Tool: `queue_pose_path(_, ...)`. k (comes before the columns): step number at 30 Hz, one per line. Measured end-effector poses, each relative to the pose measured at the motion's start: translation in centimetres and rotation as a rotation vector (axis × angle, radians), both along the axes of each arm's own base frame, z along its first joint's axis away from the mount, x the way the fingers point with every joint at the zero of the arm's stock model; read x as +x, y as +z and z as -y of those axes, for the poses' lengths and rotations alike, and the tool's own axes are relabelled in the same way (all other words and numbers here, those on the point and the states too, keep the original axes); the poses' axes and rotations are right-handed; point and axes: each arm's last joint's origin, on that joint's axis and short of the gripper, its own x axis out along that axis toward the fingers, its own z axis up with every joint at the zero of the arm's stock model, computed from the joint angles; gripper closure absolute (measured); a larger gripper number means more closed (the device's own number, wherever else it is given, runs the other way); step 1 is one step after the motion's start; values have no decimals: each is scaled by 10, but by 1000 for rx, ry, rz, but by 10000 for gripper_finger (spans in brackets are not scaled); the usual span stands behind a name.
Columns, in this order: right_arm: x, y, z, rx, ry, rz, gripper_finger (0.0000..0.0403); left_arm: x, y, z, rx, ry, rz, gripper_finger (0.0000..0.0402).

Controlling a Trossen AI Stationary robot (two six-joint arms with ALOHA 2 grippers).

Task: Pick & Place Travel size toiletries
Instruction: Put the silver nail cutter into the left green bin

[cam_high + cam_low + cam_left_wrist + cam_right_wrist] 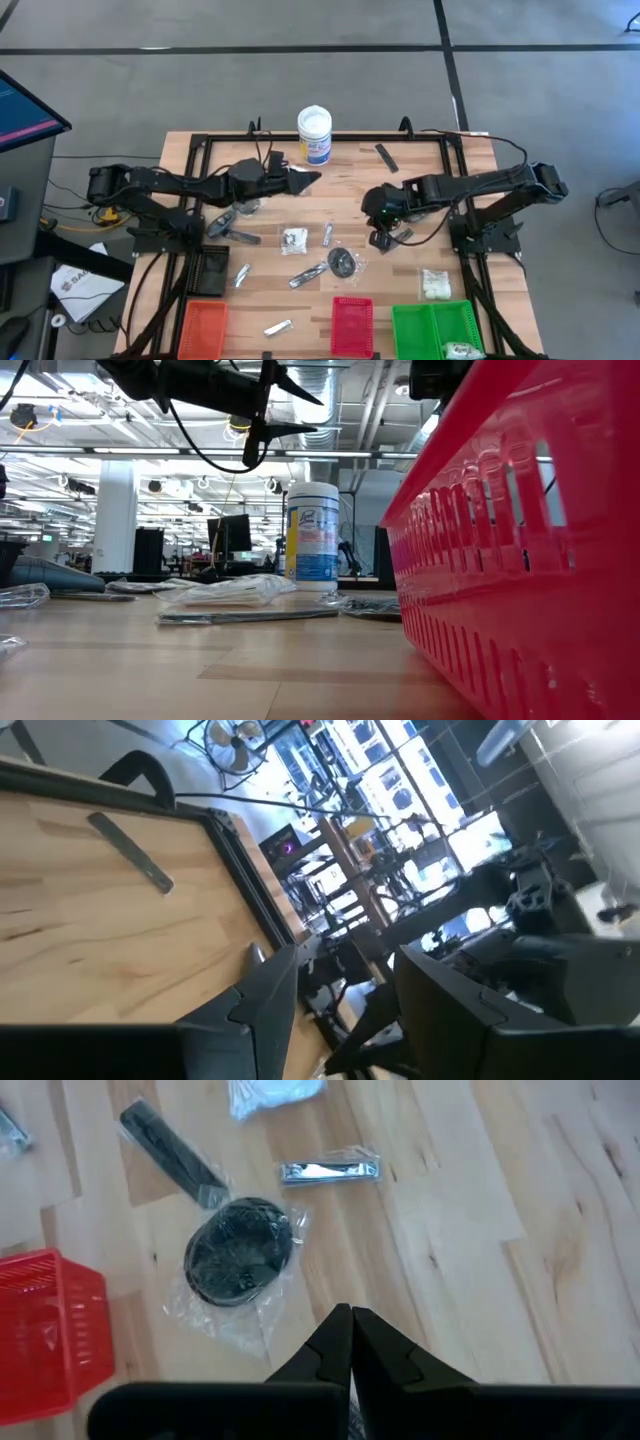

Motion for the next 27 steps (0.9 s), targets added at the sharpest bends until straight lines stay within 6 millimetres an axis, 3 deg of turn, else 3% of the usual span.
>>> queue_pose_path(3, 2, -4, 4, 24, -13, 18, 403, 0, 0, 0, -18, -2, 6, 239)
queue_pose_path(11, -8, -40, 9, 220, -134, 47, 403, 2, -3, -3, -32, -26, -2, 239)
queue_pose_path(18, -11, -42, 10, 284, -289, 71, 403, 7, -16, -15, -19, -141, -56, 239)
queue_pose_path(27, -9, -41, 10, 380, -541, 107, 403, 31, -29, -10, 66, -474, -108, 239)
